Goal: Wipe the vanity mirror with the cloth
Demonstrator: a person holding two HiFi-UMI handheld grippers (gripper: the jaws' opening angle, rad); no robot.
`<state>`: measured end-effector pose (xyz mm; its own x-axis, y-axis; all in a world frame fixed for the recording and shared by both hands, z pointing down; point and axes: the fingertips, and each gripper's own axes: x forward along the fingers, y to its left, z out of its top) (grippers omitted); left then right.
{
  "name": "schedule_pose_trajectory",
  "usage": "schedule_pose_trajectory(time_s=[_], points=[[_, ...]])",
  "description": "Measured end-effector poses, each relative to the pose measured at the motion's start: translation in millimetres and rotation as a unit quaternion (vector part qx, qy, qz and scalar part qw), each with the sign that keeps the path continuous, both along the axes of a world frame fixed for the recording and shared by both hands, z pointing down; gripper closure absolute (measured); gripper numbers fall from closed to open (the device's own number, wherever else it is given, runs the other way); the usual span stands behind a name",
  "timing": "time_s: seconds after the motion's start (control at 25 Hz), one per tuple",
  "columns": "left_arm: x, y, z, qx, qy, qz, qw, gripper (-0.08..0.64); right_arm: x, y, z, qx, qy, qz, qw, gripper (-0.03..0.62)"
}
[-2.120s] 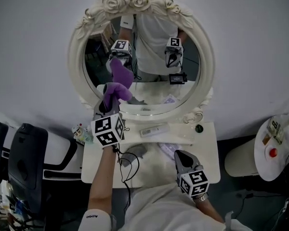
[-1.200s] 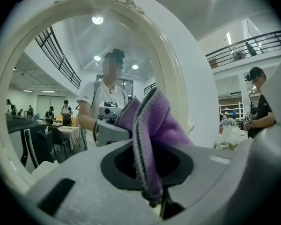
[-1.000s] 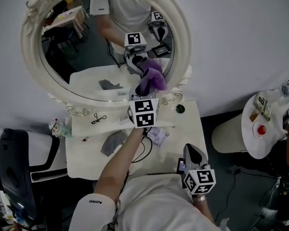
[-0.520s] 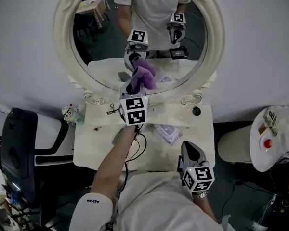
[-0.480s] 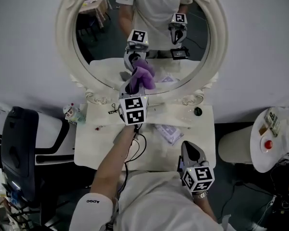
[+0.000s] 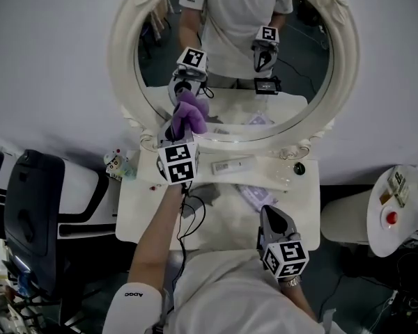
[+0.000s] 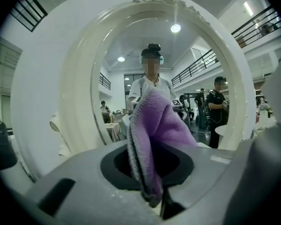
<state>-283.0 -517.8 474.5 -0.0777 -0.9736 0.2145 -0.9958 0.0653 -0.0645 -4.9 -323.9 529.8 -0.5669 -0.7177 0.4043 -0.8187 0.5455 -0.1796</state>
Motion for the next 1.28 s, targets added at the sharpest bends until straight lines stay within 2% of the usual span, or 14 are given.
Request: schedule_pose_trajectory(time_s=[0.12,0.28,0.48,0.6,0.8,1.0,1.28], points=[[-27,5,2,-0.001,-0.001,-0.021,0.9998,0.505,-7,0,0,0.000,0.004,-0.004,1.000,0.584],[-46,8,5,-0.001,-0.004,-0.039,0.9992,0.506,-10,-1,1,0.001,0.011,-0.012,1.000,0.584],[-48,13,5,0.008,0.011,-0.056,0.9984,0.506,-5,0,1,0.006,0.016,-0.022,1.000,0.584],[-35,20,4,0.022,0.025,-0.042,0.9985,0.506,4,1,4,0.004,0.016,-0.026,1.000,0.584],[2,32,7,0.035,0.041,-0.014,0.9985,0.505,21,2,8,0.002,0.016,-0.030,0.999,0.584],[70,31,14,0.042,0.053,0.044,0.9967,0.505,37,1,13,0.000,0.020,-0.032,0.999,0.584],[173,-1,38,0.019,0.046,0.136,0.9894,0.505,82,-1,19,-0.010,0.026,0.021,0.999,0.584]])
